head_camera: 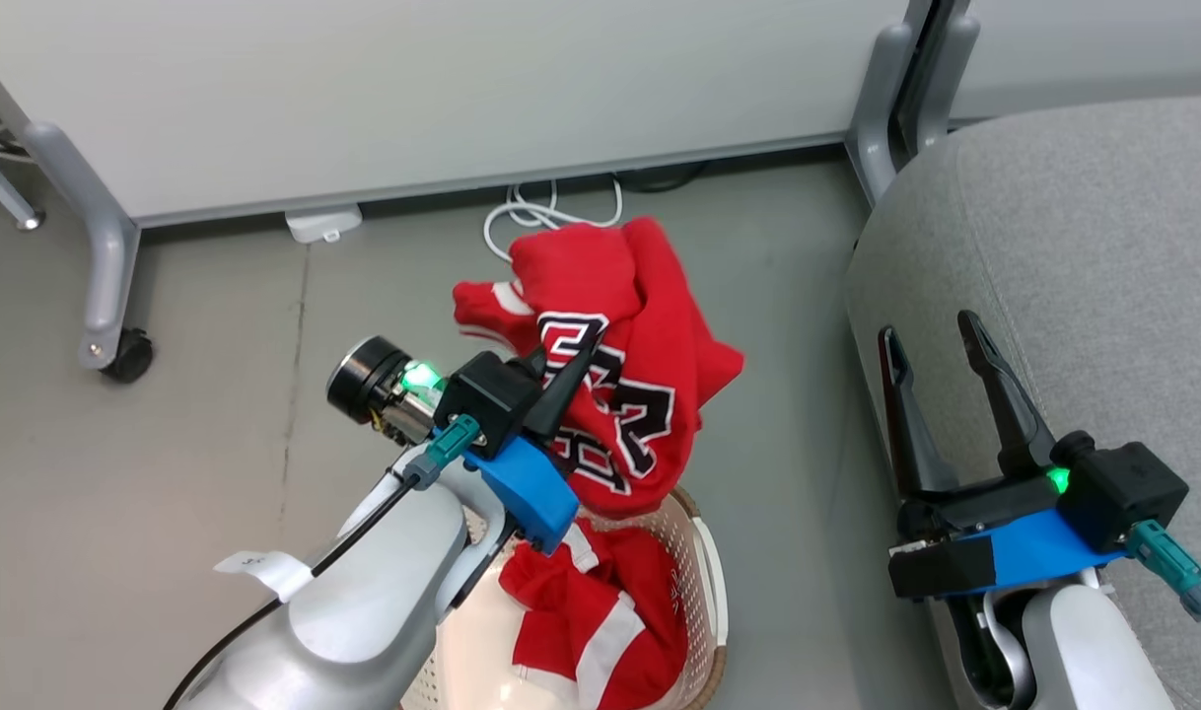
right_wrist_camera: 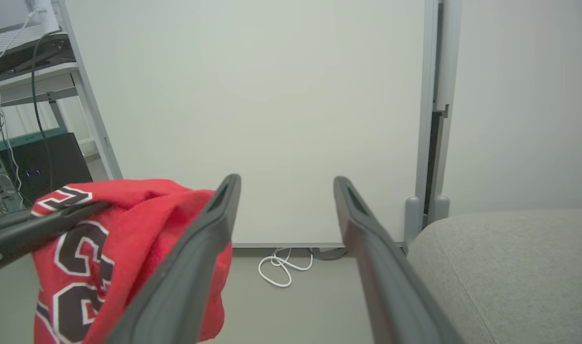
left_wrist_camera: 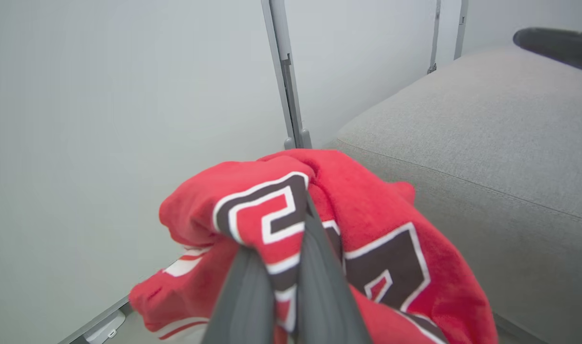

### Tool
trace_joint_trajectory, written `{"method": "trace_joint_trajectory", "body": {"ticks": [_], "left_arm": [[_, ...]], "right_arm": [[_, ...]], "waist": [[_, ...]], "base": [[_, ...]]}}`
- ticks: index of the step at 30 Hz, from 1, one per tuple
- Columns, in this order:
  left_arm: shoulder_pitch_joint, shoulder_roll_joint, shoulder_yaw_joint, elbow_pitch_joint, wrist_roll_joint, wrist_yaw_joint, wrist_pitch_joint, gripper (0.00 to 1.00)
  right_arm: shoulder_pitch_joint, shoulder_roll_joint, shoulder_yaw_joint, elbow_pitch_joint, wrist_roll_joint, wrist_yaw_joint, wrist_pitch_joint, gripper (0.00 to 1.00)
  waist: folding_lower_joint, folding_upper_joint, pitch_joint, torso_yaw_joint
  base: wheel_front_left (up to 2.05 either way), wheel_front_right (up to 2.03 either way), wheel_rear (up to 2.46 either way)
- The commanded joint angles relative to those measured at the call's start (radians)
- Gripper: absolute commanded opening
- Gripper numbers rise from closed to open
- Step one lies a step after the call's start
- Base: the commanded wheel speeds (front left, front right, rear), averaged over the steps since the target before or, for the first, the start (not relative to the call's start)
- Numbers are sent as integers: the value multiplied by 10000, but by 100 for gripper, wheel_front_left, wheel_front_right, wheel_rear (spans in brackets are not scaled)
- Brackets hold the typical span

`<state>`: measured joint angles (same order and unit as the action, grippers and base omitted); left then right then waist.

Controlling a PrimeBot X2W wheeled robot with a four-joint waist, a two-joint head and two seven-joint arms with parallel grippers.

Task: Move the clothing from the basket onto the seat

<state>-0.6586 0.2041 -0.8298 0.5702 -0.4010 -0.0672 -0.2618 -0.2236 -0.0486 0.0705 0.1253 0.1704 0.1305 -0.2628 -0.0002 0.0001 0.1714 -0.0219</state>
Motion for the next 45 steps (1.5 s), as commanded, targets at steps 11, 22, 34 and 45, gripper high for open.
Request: {"method": "trace_joint_trajectory", "body": {"ticks": [11, 22, 34, 45], "left_arm": [[-203, -63, 669, -1813, 746, -105, -45, 0], [-210, -122, 698, -1998, 865, -218, -46, 0], [-78, -403, 615, -1869, 1011, -301, -46, 0], [50, -688, 515, -1919, 1176, -389, -46, 0]], "right_arm": [[404, -32, 89, 71, 264, 5, -31, 100], [667, -35, 1146, -450, 553, 5, -30, 100], [576, -35, 3118, -565, 798, 5, -20, 100], [152, -32, 3652, 48, 1053, 5, -20, 100]], "waist": [[2, -1, -654, 100], [2, -1, -879, 50], [2, -1, -964, 297], [2, -1, -964, 586]], "base": [[0, 0, 0], [0, 0, 0], [0, 0, 0], [0, 0, 0]]}}
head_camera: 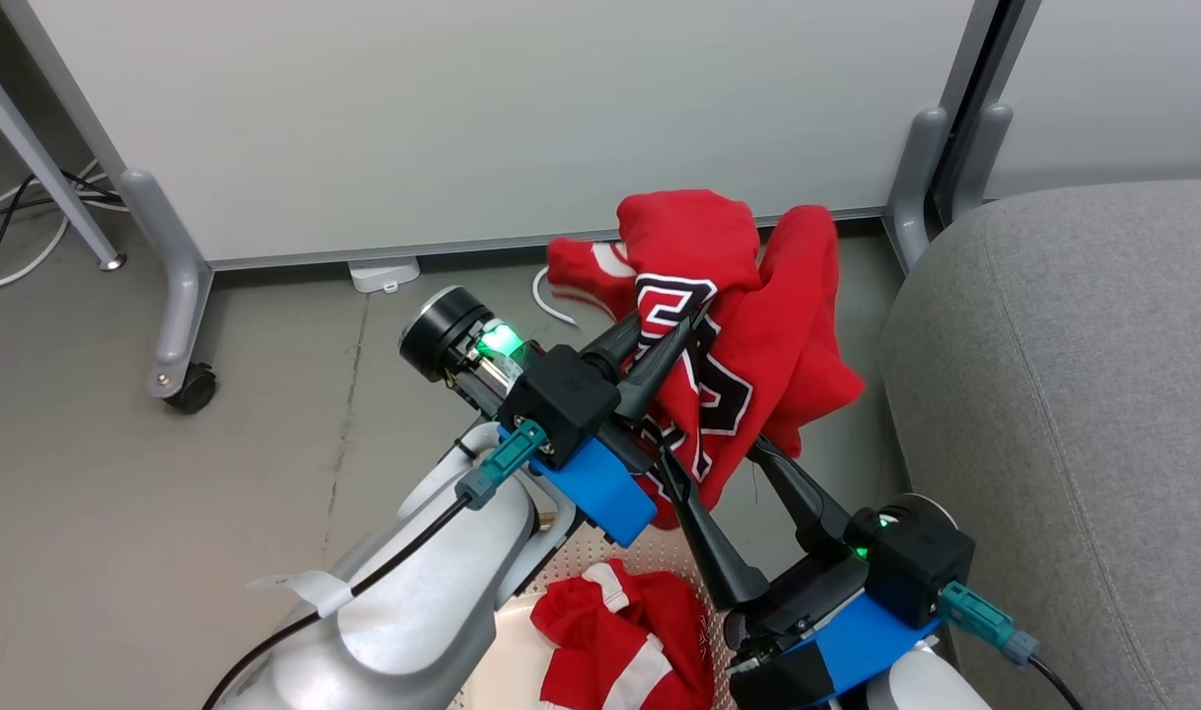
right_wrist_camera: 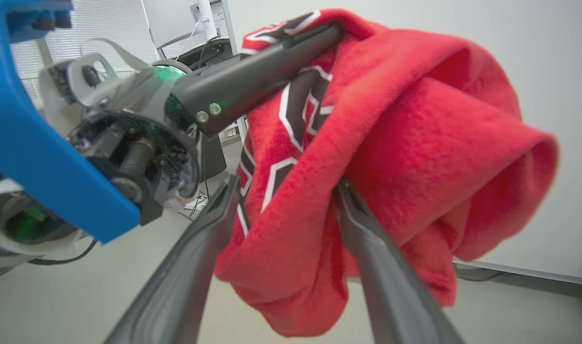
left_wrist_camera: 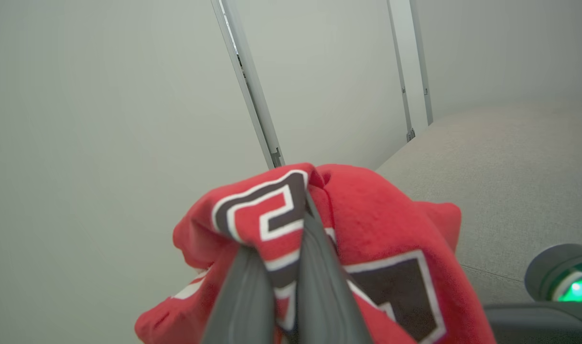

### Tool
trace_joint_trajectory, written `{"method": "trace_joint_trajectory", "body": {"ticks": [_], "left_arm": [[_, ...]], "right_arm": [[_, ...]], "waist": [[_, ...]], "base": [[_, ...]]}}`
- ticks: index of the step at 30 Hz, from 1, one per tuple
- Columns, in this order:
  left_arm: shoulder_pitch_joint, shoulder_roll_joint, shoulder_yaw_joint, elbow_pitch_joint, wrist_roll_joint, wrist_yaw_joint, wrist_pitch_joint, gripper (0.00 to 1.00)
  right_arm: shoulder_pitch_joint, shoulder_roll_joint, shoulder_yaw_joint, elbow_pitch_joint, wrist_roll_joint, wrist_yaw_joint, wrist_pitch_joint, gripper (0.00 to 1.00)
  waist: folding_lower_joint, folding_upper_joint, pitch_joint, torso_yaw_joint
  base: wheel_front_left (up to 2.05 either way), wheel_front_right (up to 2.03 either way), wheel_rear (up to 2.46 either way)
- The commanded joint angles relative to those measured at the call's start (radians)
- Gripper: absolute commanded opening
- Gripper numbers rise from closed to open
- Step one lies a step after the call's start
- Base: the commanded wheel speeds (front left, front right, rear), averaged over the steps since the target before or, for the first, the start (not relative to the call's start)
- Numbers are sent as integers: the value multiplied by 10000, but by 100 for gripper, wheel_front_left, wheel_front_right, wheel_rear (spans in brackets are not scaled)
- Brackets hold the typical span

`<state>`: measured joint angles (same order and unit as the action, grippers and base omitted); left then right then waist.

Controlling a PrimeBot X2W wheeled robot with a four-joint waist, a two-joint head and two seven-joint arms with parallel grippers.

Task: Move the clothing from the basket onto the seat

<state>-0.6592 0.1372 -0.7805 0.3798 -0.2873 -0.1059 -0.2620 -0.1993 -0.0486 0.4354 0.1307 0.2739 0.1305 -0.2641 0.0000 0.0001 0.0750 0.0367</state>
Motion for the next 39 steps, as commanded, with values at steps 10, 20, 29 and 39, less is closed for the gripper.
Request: {"method": "trace_joint_trajectory", "body": {"ticks": [10, 20, 29, 39], "left_arm": [[54, -134, 65, -77, 167, -73, -44, 0], [100, -418, -190, -278, 243, -135, -46, 0], [203, -484, -155, -182, 216, -164, -44, 0], [187, -493, -93, -78, 253, -197, -44, 0]], "right_arm": [[-218, -31, 5, 376, -344, 5, -7, 100], [-895, -31, 68, 1262, -264, 5, -7, 98], [-885, -31, 84, 1432, -113, 5, -7, 0], [-903, -31, 76, 1381, -52, 5, -7, 0]], "waist": [[0, -1, 56, -13], [0, -1, 170, 100], [0, -1, 121, 137], [0, -1, 129, 125]], "base": [[0, 0, 0], [0, 0, 0], [0, 0, 0], [0, 0, 0]]}}
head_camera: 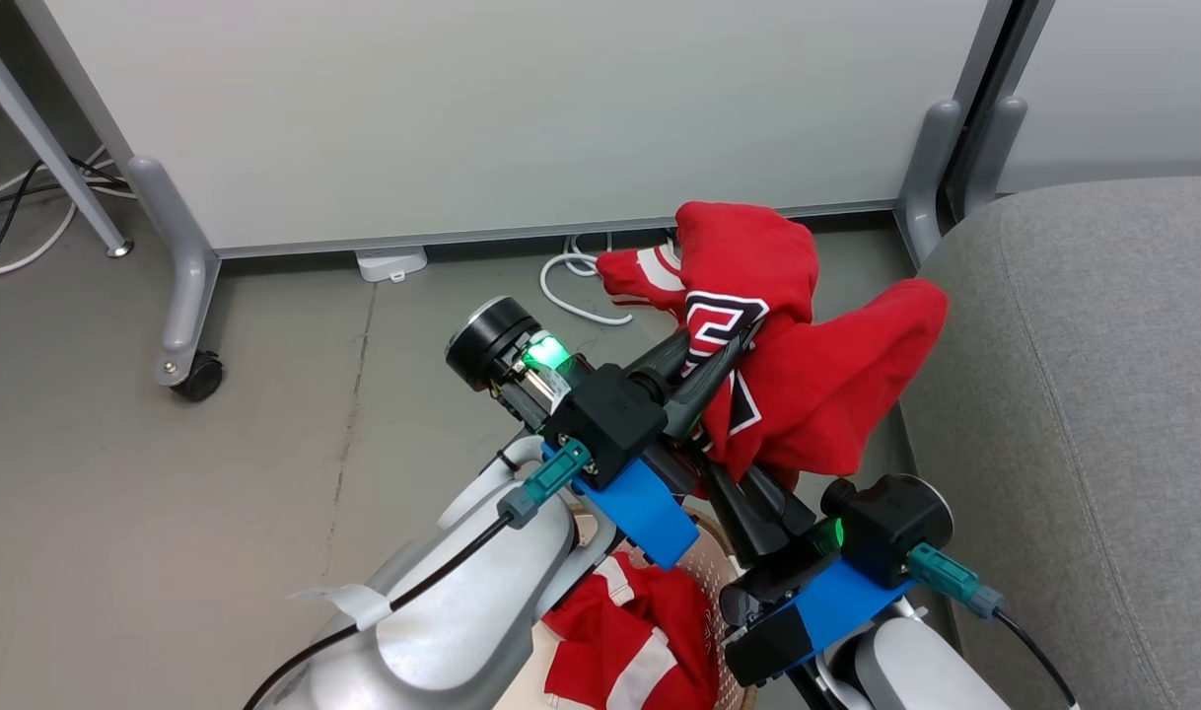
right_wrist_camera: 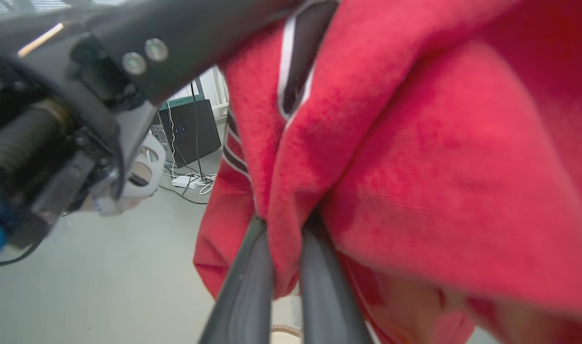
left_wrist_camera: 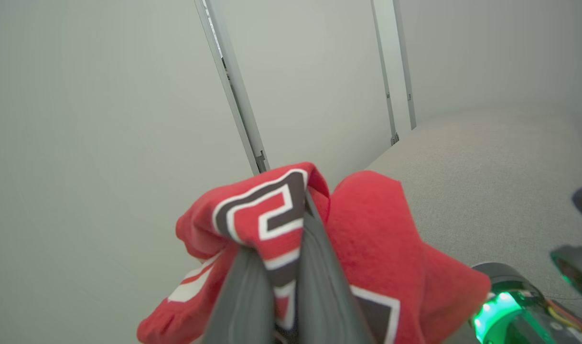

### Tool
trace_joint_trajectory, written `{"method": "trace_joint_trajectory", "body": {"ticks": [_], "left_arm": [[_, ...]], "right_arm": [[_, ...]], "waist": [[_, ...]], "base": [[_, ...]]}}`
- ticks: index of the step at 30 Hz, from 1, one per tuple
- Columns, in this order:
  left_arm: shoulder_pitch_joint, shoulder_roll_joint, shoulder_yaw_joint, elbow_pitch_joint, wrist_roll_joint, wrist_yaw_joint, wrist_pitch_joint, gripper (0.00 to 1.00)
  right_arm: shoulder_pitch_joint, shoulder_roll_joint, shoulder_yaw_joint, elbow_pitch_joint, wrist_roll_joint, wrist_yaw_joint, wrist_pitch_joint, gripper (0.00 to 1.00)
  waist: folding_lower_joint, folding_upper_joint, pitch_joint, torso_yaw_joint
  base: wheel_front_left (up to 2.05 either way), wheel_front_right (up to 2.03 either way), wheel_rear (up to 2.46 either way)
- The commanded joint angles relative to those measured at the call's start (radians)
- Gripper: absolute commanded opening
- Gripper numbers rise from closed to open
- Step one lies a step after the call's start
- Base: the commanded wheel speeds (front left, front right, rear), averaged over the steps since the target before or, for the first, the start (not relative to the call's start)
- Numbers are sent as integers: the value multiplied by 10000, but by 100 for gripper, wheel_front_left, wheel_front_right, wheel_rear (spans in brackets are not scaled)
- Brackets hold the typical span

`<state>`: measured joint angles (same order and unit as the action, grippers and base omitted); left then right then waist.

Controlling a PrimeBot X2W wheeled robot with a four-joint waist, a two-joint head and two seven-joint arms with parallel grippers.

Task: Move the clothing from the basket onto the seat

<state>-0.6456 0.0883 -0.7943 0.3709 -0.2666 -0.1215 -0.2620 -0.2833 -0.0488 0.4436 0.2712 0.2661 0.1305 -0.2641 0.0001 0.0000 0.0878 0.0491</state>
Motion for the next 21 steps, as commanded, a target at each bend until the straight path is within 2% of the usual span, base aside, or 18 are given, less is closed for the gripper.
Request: {"method": "trace_joint_trajectory", "body": {"ticks": [1, 12, 13, 14, 21], "left_arm": [[51, -3, 49, 22, 35, -29, -44, 0], [96, 9, 56, 199, 71, -53, -44, 0], [99, 1, 91, 195, 82, -13, -44, 29], [113, -1, 98, 258, 94, 26, -44, 100], [113, -42, 126, 363, 149, 56, -37, 100]], "right_arm": [[-67, -29, 1, -23, 30, 5, -7, 0], [-24, -29, 97, -106, 102, 5, -7, 0], [-16, -29, 96, -115, 103, 5, -7, 0], [-3, -29, 93, -127, 105, 5, -7, 0], [27, -29, -17, -168, 93, 5, -7, 0]], "waist": [[-1, 0, 2, 4], [-1, 0, -48, -19], [-1, 0, -53, -21], [-1, 0, -61, -26], [-1, 0, -32, -21]], "base": [[0, 0, 0], [0, 0, 0], [0, 0, 0], [0, 0, 0], [0, 0, 0]]}}
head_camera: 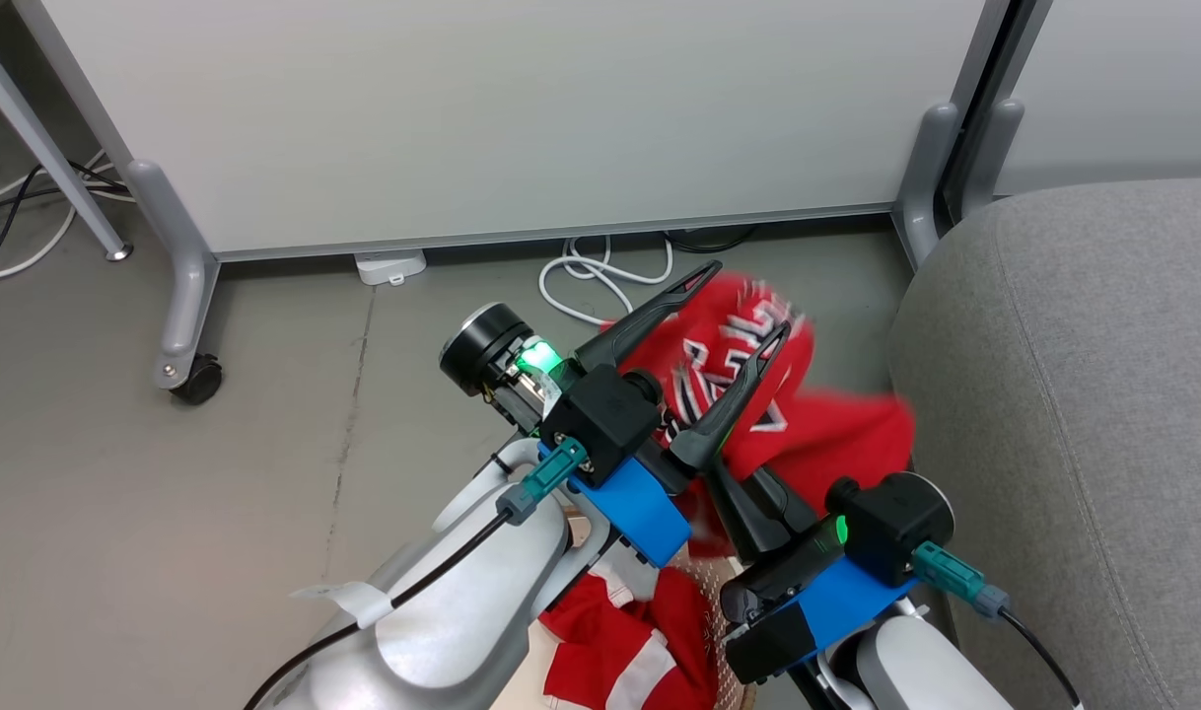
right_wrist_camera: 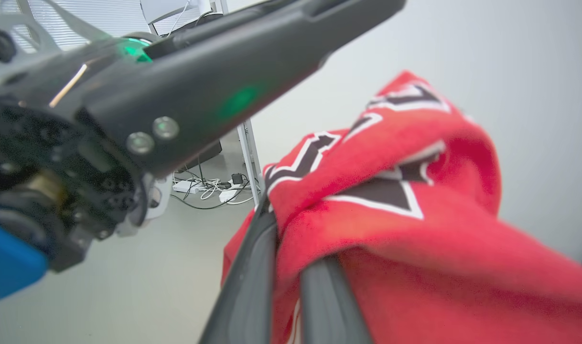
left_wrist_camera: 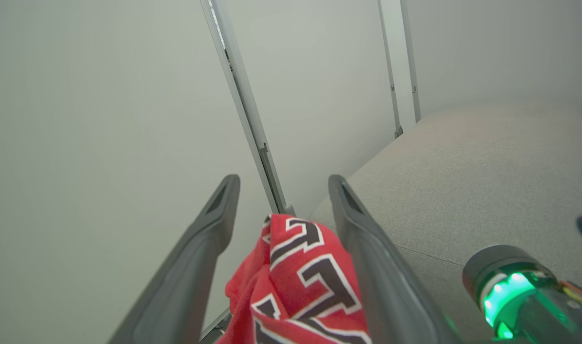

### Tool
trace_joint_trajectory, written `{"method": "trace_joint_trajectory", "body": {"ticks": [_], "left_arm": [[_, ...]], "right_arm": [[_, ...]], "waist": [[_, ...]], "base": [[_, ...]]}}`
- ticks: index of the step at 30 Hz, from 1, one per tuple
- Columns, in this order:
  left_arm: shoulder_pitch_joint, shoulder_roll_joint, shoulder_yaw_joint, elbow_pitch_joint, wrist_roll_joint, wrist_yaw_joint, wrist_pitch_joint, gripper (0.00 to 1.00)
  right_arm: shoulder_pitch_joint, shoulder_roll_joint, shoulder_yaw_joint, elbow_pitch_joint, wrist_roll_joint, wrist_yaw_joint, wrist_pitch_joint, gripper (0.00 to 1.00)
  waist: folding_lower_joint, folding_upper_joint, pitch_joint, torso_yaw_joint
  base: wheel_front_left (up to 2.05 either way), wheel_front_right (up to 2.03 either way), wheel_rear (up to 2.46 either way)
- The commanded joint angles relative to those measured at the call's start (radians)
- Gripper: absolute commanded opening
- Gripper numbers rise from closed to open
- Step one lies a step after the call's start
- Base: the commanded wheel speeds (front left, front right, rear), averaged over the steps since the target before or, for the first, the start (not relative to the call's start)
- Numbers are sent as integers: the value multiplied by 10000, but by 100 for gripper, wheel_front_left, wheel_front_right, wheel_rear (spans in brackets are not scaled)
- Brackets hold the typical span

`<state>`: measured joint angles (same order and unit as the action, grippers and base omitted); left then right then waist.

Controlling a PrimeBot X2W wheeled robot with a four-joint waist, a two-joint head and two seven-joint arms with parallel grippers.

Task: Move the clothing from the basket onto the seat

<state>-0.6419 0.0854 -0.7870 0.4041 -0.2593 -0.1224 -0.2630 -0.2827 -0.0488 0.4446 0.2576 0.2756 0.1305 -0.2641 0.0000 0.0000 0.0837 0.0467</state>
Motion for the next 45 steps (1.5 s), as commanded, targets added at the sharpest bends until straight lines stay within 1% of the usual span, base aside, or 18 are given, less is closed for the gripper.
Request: {"method": "trace_joint_trajectory", "body": {"ticks": [1, 10, 17, 28, 45], "left_arm": [[74, -17, 66, 26, 71, 65, -27, 100], [89, 48, 152, -38, 113, 60, -27, 100], [107, 151, 114, -20, 97, 43, -27, 100], [-108, 276, -109, -15, 130, -11, -27, 100], [-79, 494, -529, 21, 129, -54, -27, 100]], "right_arm": [[17, -29, -49, -31, -12, 5, -7, 0], [59, -29, -282, -16, 54, 5, -7, 0], [12, -29, -642, -56, -89, 5, -6, 0], [-208, -29, -1716, -238, -333, 5, -8, 0], [19, -21, -3464, -562, -660, 5, -8, 0]], "waist": [[0, 0, 20, 6], [0, 0, 127, -54], [0, 0, 367, -377], [0, 0, 969, -1172], [0, 0, 1486, -2701]], "base": [[0, 0, 0], [0, 0, 0], [0, 0, 0], [0, 0, 0], [0, 0, 0]]}}
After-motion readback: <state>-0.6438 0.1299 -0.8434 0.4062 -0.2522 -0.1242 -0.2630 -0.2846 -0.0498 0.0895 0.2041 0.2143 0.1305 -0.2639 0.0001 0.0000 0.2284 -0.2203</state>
